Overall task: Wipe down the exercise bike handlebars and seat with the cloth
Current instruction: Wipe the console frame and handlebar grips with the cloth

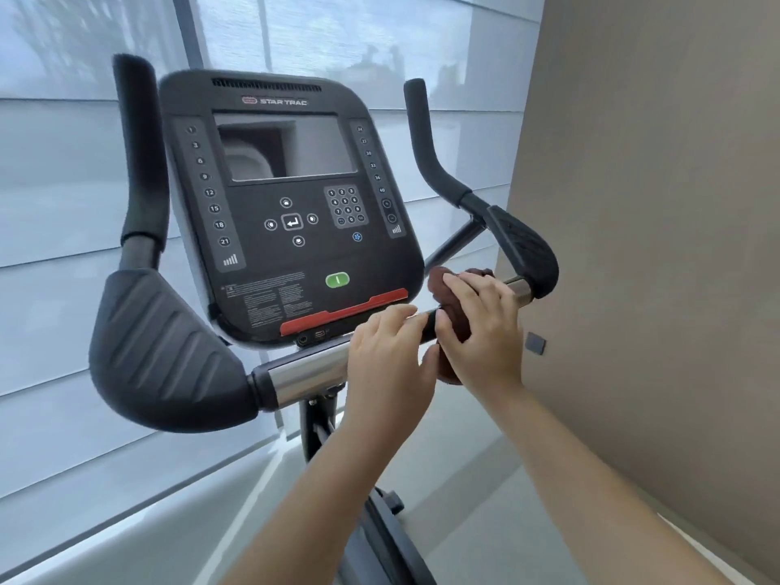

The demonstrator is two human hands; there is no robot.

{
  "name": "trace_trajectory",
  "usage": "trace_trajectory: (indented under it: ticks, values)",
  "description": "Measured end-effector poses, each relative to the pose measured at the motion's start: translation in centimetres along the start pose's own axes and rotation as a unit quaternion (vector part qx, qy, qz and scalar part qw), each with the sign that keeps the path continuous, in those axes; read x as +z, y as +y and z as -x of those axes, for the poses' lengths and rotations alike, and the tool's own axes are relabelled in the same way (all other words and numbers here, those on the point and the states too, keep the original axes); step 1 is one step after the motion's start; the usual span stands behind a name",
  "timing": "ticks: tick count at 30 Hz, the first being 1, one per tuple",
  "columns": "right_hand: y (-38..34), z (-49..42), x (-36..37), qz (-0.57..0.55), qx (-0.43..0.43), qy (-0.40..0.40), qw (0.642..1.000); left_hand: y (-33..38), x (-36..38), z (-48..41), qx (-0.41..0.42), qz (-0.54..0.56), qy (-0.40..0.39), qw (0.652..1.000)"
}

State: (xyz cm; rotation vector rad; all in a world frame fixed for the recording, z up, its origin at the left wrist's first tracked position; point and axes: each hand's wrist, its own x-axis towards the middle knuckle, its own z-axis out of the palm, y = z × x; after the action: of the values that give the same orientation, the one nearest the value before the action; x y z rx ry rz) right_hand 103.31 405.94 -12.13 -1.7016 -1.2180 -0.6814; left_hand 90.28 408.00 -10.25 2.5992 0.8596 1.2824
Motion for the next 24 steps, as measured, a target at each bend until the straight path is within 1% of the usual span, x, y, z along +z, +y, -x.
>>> trace_trajectory:
  ticks: [3,6,8,11,14,18,24]
  values:
    - [-1.5,0.4,-0.2,0.011,0.010,-0.024,1.000,-1.6,-1.8,1.8,0.044,-0.054,-0.005,0.998]
    - [-3.7,1.3,0.1,0.009,-0.009,-0.035,0.999,-3.2,-3.0,3.6,0.065,-0.100,0.006,0.993]
    - [-5.2,1.9,0.3,-0.011,-0.012,-0.039,0.999,-3.6,-3.5,4.4,0.066,-0.094,0.016,0.993]
    - [-6.3,2.3,0.2,-0.034,0.006,-0.045,0.998,-4.0,-4.0,5.1,0.073,-0.091,0.013,0.993]
    - [-6.4,2.1,-0.7,-0.046,0.003,-0.060,0.997,-4.4,-4.4,5.6,0.098,-0.084,0.013,0.992]
    - [-7.2,2.7,-2.1,-0.040,-0.001,-0.050,0.998,-4.5,-4.9,6.5,0.107,-0.061,0.010,0.992]
    - [-9.1,4.7,-4.5,-0.033,0.024,-0.050,0.998,-3.5,-6.1,9.1,0.110,-0.028,0.017,0.993]
